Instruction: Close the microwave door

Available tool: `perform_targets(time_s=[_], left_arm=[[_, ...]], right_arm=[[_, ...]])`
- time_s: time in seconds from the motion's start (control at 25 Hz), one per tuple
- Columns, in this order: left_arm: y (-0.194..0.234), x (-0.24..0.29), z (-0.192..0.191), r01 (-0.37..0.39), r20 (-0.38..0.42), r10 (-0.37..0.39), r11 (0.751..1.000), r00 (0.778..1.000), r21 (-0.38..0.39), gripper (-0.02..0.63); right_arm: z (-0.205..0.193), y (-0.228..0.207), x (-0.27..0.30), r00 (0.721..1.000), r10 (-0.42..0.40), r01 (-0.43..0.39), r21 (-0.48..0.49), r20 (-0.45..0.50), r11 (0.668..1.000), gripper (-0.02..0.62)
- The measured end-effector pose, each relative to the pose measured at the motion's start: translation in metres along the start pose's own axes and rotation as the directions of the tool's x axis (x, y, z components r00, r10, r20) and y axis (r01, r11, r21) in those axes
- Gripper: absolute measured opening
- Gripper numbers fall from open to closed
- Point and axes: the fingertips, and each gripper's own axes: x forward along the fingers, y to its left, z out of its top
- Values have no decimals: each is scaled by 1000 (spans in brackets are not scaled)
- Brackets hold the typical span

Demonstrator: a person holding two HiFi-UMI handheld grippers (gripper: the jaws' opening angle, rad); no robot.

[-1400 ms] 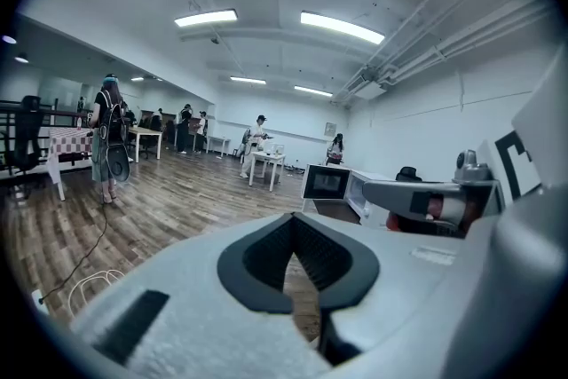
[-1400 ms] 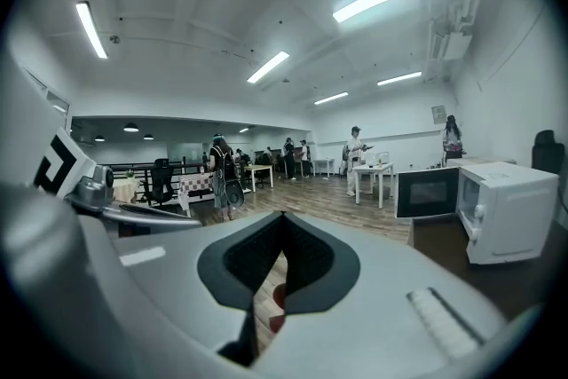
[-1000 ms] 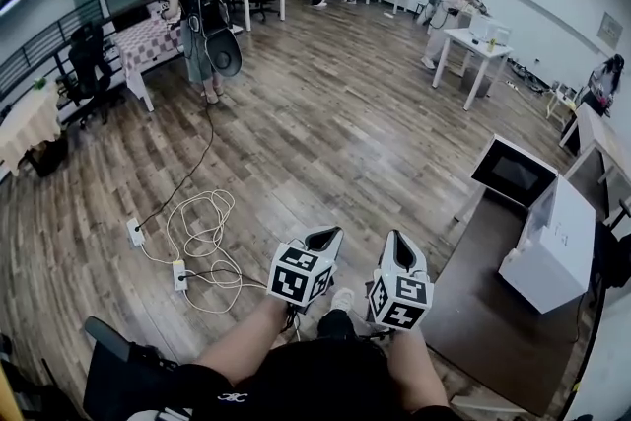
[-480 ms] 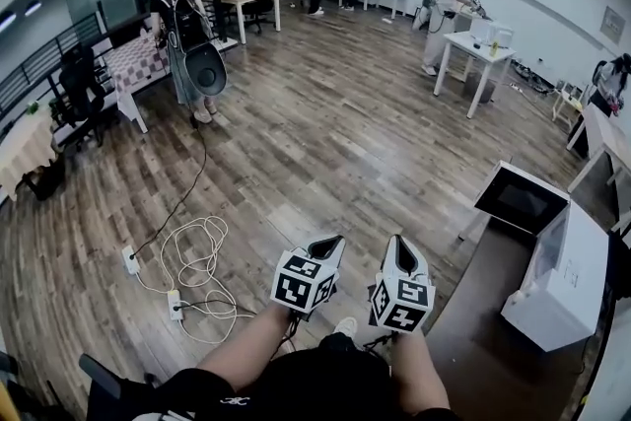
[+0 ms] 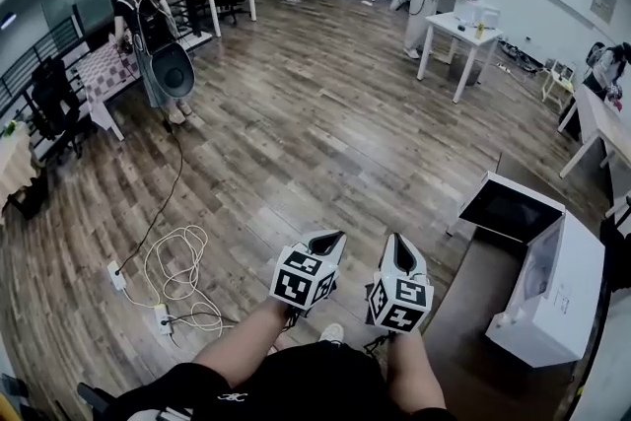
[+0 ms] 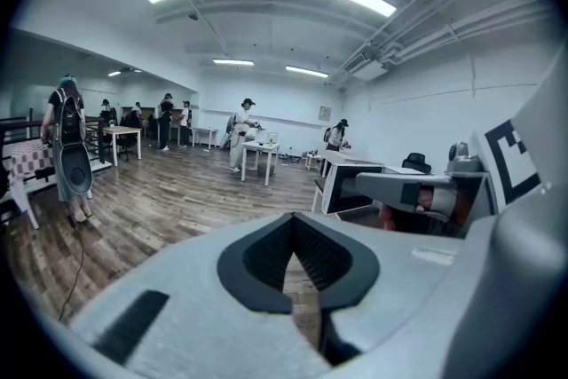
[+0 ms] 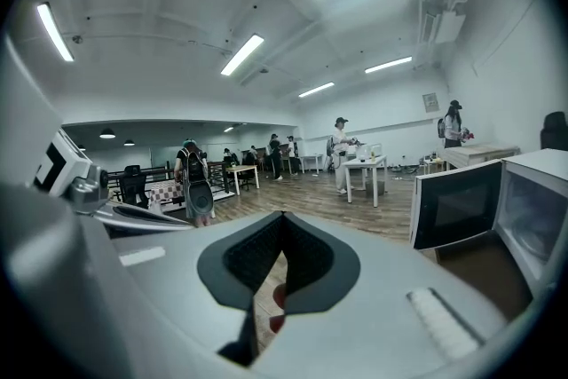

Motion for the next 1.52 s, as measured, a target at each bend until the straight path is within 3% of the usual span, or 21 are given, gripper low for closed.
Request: perform_targets(time_s=[0.52,0.84,1.16,1.52], left_arm=[[-53,158,70,185,-53,-180,978,982,94,9],[-100,219,77,317,-92,-307,941,947,119,9],[-140,257,83,443,-120,-428,882,896,159,9],[-141,322,95,565,-155,-544,805,825,182,9]], right_arm=[[40,-140,62,986,-167,167,45,5,985,3],[34,-211,44,945,-326,325,80,-4,942,3],[26,-262,27,889,-457,455,127,-16,881,3],[20,-302,48,817,-576,574,139,-33,807,3]])
